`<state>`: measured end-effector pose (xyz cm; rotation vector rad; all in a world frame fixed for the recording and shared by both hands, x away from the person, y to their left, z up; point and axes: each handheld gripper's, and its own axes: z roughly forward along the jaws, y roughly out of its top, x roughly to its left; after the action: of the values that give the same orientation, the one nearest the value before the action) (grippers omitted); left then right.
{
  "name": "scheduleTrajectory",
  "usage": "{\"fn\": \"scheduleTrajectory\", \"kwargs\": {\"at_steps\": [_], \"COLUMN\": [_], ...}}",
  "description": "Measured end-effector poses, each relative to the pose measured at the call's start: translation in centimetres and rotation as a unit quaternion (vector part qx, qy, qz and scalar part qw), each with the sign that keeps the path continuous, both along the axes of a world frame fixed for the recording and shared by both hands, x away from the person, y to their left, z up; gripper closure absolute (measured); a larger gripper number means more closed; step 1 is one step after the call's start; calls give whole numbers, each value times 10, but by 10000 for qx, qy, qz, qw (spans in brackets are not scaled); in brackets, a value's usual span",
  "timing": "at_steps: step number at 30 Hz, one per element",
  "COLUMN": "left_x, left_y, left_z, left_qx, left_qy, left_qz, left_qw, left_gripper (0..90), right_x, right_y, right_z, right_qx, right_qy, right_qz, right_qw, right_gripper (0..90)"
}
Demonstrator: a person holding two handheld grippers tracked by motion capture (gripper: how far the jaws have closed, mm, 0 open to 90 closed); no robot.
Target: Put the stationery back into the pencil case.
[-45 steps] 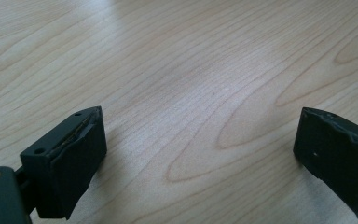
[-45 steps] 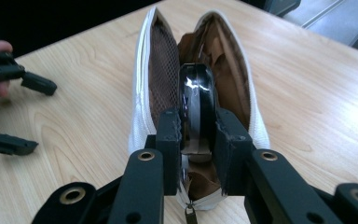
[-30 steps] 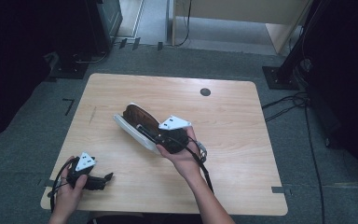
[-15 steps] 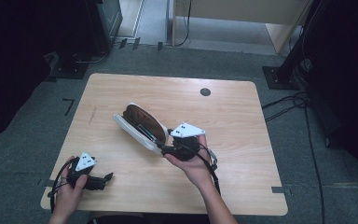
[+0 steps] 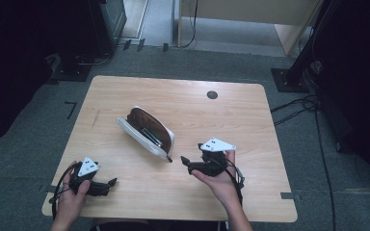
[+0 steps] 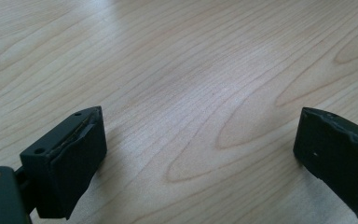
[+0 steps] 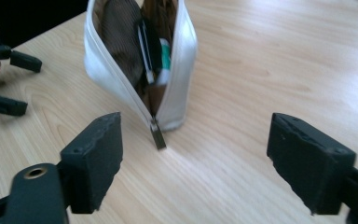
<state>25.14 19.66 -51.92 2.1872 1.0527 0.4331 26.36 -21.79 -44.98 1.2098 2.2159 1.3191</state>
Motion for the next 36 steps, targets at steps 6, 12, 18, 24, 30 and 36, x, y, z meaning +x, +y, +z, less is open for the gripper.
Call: {"fn": "scheduleTrajectory", "kwargs": {"at_steps": [6,12,18,24,30,36], "left_x": [0,0,0,0,0,0], "left_y": [0,0,0,0,0,0], "left_z": [0,0,0,0,0,0], "left_qx": [0,4,2,3,3,3], "left_qy": [-2,-2,-2,-2,-2,-3], "left_qz": [1,-8,-9,-7,-8,-7], "left_qw": [10000,10000,10000,10000,10000,10000], "left_gripper": [28,28,28,28,28,28], "right_x": [-11,-21,-31,-39,-44,-47], "right_y": [-17,-39,-59,-75,-88,-96], "right_z": [-13,-28,-45,-59,-70,-73], "right_qx": [-64,-84,-90,-150,-154,-162], "right_qy": [50,148,331,460,573,572], "right_qz": [-106,-404,-662,-897,-1041,-1108], "right_qw": [9999,9990,9972,9948,9928,9921], "right_gripper": [134,134,134,135,137,139]}}
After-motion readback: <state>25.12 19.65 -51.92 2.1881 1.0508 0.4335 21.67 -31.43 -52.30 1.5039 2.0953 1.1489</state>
